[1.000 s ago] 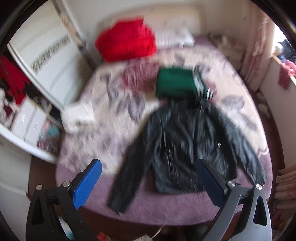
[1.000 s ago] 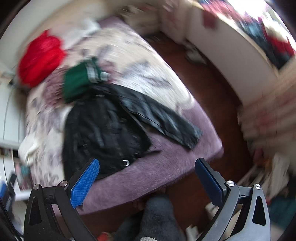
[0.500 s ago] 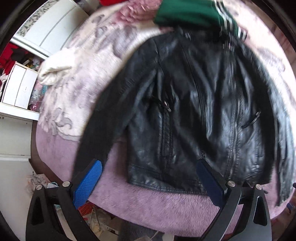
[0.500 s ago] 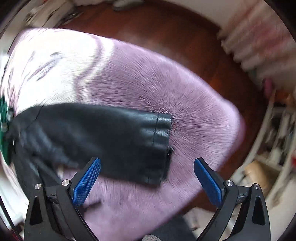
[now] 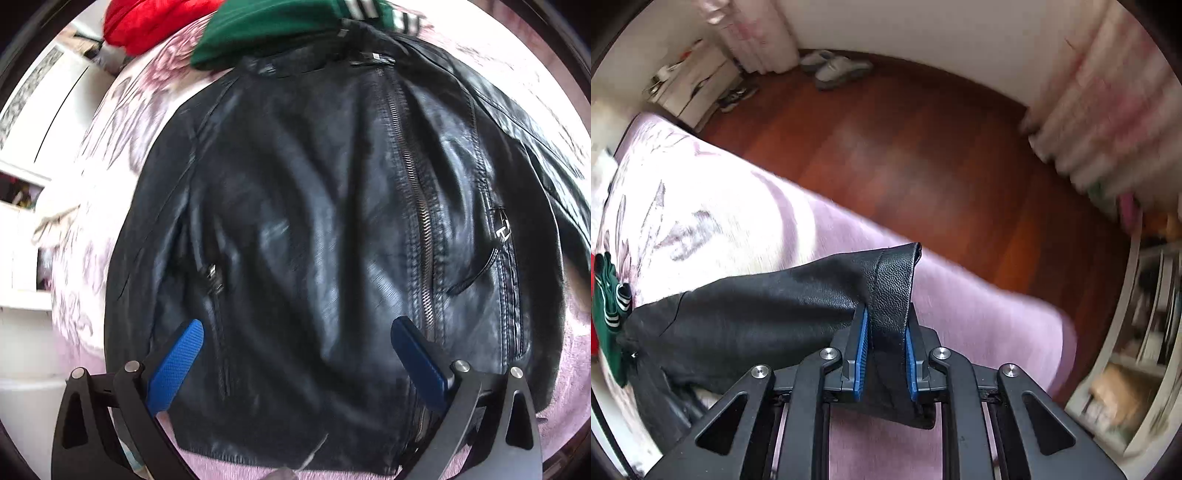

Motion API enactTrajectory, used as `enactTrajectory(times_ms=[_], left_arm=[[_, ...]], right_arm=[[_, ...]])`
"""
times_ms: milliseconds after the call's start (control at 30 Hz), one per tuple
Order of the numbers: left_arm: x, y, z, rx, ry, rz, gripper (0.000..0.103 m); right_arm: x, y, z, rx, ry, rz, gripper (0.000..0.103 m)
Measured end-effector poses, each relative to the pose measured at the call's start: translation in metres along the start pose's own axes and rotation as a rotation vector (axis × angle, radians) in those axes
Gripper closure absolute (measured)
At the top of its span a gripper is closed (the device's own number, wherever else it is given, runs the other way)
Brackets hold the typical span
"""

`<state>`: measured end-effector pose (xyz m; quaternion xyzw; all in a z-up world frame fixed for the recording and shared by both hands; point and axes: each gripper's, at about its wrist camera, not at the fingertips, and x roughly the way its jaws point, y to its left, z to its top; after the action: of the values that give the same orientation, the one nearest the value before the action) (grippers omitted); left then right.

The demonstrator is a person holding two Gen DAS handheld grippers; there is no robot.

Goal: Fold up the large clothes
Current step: 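Grasp the jacket sleeve cuff with the right tool and lift it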

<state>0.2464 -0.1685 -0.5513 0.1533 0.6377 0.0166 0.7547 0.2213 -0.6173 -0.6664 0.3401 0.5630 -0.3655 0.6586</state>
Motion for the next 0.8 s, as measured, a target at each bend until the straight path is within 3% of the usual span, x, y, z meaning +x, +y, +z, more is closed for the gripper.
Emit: enactTrajectory(times_ms=[100,167,233,333,400,533,600,633,700,733,800], left_arm=[[0.01,-0.01,0.005,0.033,0.009,-0.009,0.0],[0.016,-0.011,0.006,0.045,0.017,-0.011,0.0],[0.023,-0.015,0.007,0.054,0.016,-0.004,0.0],[0.034,-0.019,0.008,0.043,0.042,-0.006,0.0],[0.041,-0.018,0.011,0.031,0.063,-0.011,0.0],[0.048,-0.015,0.013,0.028,0.074,-0.016,0.0],[0.052,-0.01,0.016,0.031,0.068,-0.013,0.0],[0.053,-0.009,0.016,0.031,0.066,-0.013,0.0],[0.054,-0.004,0.022,0.024,0.057,-0.015,0.0],[0.056,0.0,0.028,0.02,0.052,-0.012,0.0],[0.058,0.011,0.034,0.004,0.048,-0.014,0.0]], right_arm=[[-0.012,0.008,0.005,0.039,0.036,0.003,0.06],[-0.033,-0.015,-0.008,0.151,-0.022,0.107,0.044],[-0.036,-0.032,-0.035,0.237,-0.016,0.236,0.044],[0.015,-0.042,-0.076,0.36,0.169,0.447,0.044],[0.057,-0.048,-0.095,0.49,0.207,0.55,0.044],[0.09,-0.052,-0.102,0.712,0.024,0.74,0.04],[0.095,-0.042,-0.095,0.723,-0.055,0.801,0.039],[0.098,-0.034,-0.089,0.706,-0.072,0.787,0.042],[0.101,-0.029,-0.079,0.705,-0.081,0.761,0.075],[0.101,-0.028,-0.071,0.704,-0.083,0.763,0.098],[0.086,-0.023,-0.054,0.674,-0.113,0.745,0.098]])
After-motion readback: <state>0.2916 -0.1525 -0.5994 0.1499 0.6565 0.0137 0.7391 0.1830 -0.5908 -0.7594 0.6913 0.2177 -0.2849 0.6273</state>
